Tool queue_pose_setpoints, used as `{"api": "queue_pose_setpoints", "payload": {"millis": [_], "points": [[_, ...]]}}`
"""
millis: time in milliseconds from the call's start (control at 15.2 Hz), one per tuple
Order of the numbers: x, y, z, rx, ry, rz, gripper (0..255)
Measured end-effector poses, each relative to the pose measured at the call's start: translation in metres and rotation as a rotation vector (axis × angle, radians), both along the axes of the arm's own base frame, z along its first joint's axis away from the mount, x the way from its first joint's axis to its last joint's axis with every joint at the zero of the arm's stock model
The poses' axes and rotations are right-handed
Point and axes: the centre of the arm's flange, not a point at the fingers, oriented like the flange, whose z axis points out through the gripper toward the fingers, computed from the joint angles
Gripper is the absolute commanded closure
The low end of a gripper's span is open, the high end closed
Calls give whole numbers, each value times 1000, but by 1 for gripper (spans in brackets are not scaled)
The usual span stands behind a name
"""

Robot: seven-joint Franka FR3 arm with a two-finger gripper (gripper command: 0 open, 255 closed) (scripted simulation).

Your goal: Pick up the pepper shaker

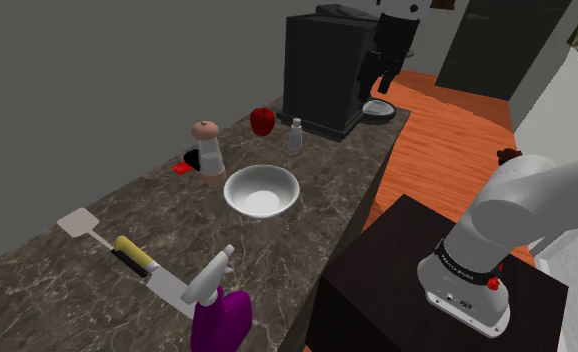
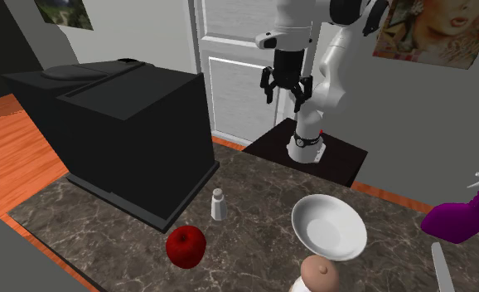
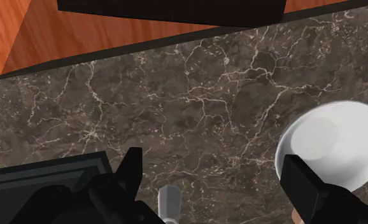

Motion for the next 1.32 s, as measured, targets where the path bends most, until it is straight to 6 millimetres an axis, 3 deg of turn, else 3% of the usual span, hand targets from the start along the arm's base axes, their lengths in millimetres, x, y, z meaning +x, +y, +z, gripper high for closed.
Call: {"api": "queue_pose_setpoints", "payload": {"millis": [198, 792, 1320], "points": [[12, -2, -6, 2, 1, 8, 0], [115, -19, -63, 16, 8, 66, 0], [210, -23, -115, 29, 11, 118, 0]]}}
